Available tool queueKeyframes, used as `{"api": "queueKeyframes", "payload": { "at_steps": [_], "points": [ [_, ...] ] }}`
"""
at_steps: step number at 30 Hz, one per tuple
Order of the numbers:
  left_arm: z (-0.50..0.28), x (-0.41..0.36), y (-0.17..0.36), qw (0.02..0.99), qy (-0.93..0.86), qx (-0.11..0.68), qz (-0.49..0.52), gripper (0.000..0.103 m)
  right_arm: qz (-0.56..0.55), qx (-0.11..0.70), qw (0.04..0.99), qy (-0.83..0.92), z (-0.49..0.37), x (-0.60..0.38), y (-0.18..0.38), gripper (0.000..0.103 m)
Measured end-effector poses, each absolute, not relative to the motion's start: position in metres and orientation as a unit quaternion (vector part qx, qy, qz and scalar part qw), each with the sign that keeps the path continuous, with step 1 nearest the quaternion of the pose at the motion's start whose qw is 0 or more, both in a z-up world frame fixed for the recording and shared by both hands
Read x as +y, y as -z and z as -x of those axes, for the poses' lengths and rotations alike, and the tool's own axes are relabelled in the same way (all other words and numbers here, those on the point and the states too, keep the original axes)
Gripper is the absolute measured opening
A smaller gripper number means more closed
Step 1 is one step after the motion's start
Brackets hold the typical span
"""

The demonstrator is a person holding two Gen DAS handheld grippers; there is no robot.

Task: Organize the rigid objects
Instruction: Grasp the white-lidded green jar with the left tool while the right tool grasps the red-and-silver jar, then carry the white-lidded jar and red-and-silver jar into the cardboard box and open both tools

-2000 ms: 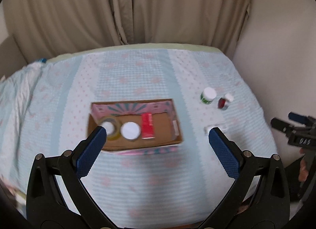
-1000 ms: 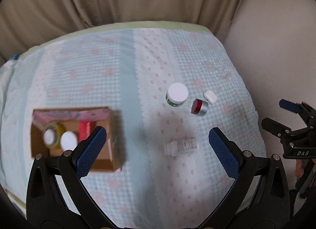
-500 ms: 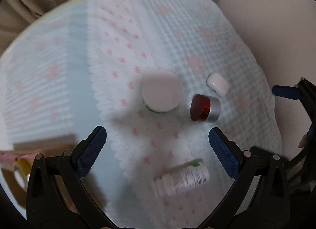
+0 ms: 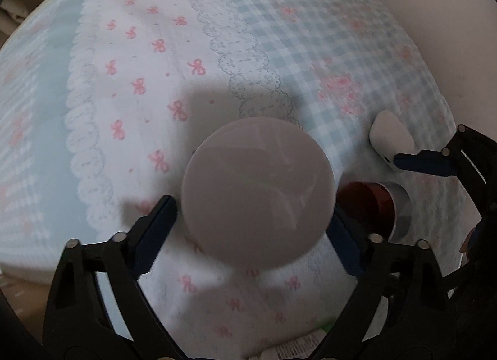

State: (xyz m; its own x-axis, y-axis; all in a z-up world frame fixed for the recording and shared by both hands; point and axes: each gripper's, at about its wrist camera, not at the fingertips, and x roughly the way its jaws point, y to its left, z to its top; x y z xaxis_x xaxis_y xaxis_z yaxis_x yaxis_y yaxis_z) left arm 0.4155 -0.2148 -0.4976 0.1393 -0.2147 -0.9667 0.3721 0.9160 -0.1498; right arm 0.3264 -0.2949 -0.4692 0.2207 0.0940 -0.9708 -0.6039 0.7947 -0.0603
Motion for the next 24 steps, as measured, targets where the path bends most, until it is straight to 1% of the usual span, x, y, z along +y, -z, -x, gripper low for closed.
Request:
{"api": "queueKeyframes", "payload": {
  "at_steps": [1, 3, 5, 6, 9, 17, 24],
  "points": [
    [-0.417, -0.217, 0.499, 0.752, 0.197, 0.625, -0.067, 0.083, 0.221, 0.578, 0.749, -0.235, -0.329, -0.294, 0.471, 0.077],
    [-0.417, -0.218, 0.501, 0.752, 0.201, 0.623, -0.075, 0.071, 0.218, 0.58, 0.747, -0.243, -0.334, -0.292, 0.472, 0.072],
    [-0.417, -0.221, 0.501, 0.753, 0.208, 0.618, -0.087, 0.071, 0.218, 0.581, 0.742, -0.252, -0.336, -0.289, 0.475, 0.066],
    [-0.416, -0.221, 0.501, 0.754, 0.21, 0.616, -0.091, 0.071, 0.217, 0.585, 0.736, -0.261, -0.336, -0.286, 0.477, 0.059],
    [-0.415, -0.222, 0.5, 0.755, 0.212, 0.613, -0.094, 0.07, 0.225, 0.578, 0.74, -0.262, -0.334, -0.283, 0.476, 0.058],
    [-0.409, -0.227, 0.496, 0.759, 0.206, 0.609, -0.105, 0.07, 0.192, 0.586, 0.748, -0.246, -0.333, -0.289, 0.47, 0.058],
    [-0.397, -0.218, 0.457, 0.773, 0.201, 0.595, -0.094, 0.07, 0.145, 0.591, 0.762, -0.22, -0.336, -0.309, 0.442, 0.058]
  ]
}}
